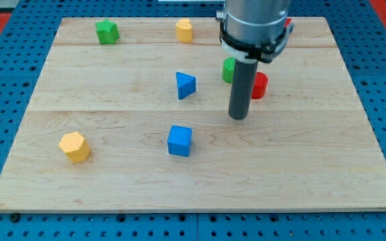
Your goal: Place the blue cube below the green star
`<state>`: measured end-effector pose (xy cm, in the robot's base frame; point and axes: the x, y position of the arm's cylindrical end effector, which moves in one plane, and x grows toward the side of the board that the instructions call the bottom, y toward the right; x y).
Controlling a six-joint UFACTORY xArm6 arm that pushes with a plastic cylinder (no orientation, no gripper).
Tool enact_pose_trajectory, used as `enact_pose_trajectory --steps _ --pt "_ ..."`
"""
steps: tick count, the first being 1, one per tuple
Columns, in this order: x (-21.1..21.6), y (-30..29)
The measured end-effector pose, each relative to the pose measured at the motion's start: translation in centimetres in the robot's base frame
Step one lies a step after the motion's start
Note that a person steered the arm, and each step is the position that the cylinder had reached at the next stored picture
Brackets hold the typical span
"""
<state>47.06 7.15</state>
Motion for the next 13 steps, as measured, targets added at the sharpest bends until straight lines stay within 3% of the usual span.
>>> enact_pose_trajectory --steps 2,4,5,8,11,12,13 --pt "5.9 -4.6" --pt "4.7 -20.9" --pt "1.6 -20.6" --pt "4.8 -17.4" --pt "2.7 -12.1" --pt "2.4 -17.8" --pt "1.4 -18.0"
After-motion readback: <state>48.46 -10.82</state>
